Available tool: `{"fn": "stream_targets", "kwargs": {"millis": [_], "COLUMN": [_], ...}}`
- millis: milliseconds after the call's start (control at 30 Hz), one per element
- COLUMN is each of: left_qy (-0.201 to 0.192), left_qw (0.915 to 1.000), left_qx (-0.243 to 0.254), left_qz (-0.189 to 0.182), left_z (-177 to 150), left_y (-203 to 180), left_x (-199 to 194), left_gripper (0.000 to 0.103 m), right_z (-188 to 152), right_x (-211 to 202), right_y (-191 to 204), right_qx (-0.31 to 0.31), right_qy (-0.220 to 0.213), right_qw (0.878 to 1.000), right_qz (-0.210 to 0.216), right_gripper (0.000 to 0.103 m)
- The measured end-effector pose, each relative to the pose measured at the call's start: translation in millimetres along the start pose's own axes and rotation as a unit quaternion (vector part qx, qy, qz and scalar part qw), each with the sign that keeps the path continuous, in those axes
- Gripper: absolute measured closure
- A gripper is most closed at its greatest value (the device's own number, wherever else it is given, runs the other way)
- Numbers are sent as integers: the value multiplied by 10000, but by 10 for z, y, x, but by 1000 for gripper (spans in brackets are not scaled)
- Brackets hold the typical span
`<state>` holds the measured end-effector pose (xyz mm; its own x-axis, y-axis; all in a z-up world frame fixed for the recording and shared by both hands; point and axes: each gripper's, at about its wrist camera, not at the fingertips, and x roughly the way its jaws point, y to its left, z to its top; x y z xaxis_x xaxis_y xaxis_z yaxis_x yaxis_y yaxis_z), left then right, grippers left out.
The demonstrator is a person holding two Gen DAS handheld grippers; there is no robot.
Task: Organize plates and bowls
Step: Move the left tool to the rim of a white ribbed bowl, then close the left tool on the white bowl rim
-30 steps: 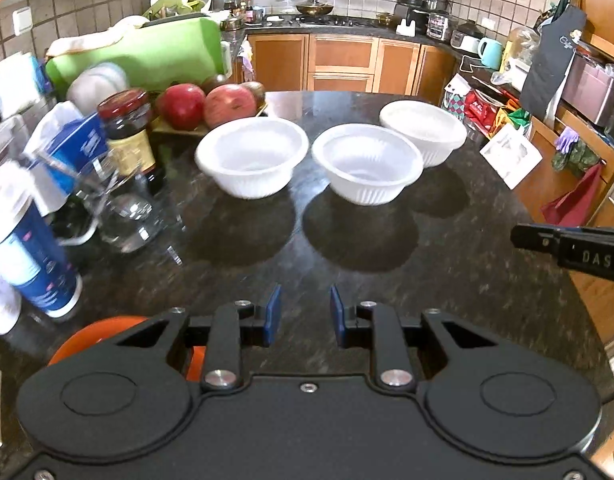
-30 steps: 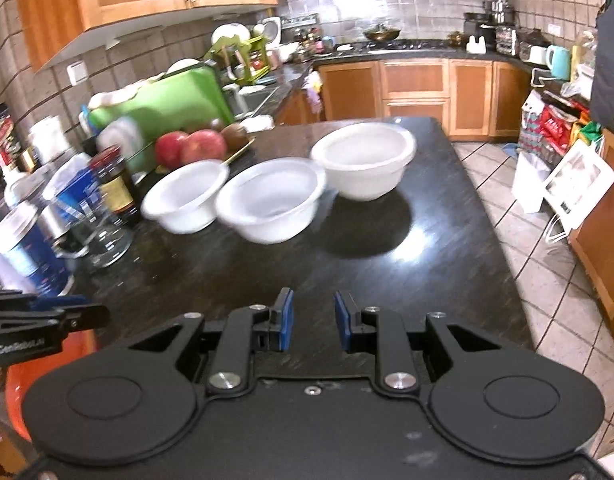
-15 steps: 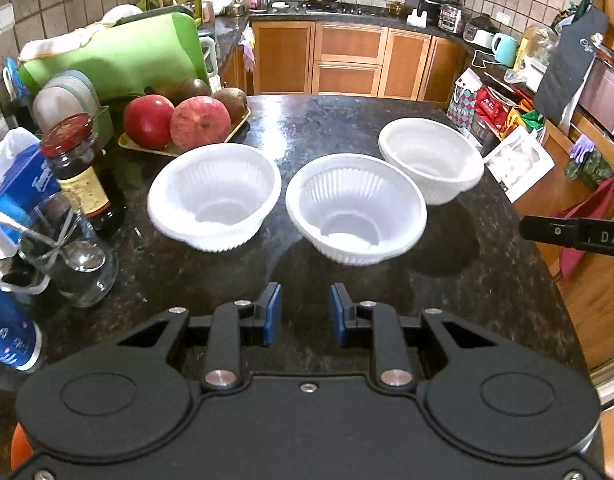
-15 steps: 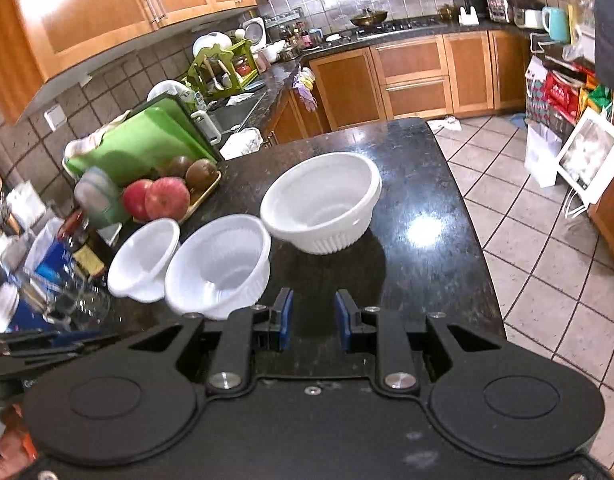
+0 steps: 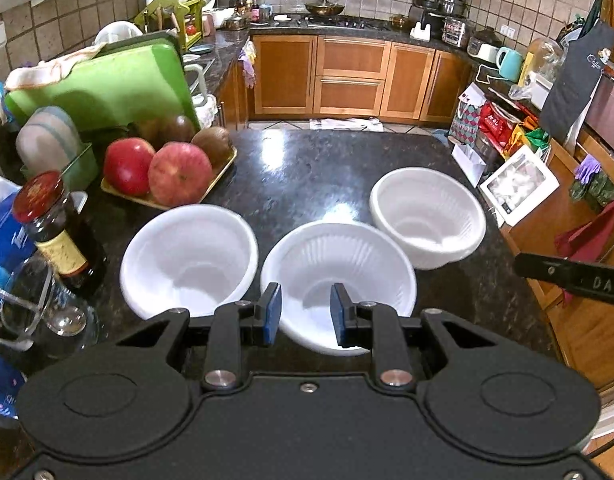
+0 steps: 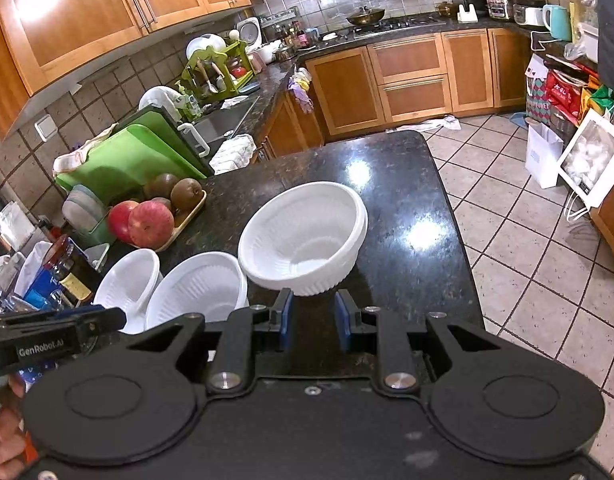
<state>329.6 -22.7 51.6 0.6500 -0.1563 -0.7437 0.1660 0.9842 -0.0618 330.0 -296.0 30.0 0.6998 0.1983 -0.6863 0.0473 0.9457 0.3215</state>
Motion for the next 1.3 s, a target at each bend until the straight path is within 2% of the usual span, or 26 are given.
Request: {"fn": "stream_targets", "kwargs": {"millis": [300,733,1300], "left_qy": [12,466,635], "left_qw": [10000,9977,9959], "left_qx": [11,-487,-645], "left_qz": [-37,71,-40], "left_z": [138,35,-1], "left_y": [-121,216,304], "left_x": [142,329,497], "left_gripper": [70,70,70], "right_z": [55,50,49], "right_x": [76,452,770], "right_y": [13,323,477], "right_qx": [-37,-269,-395], "right_qy": [73,615,941], "right_qw": [9999,9960,9933], "right_qz": [150,582,546], "right_gripper": [77,77,76]}}
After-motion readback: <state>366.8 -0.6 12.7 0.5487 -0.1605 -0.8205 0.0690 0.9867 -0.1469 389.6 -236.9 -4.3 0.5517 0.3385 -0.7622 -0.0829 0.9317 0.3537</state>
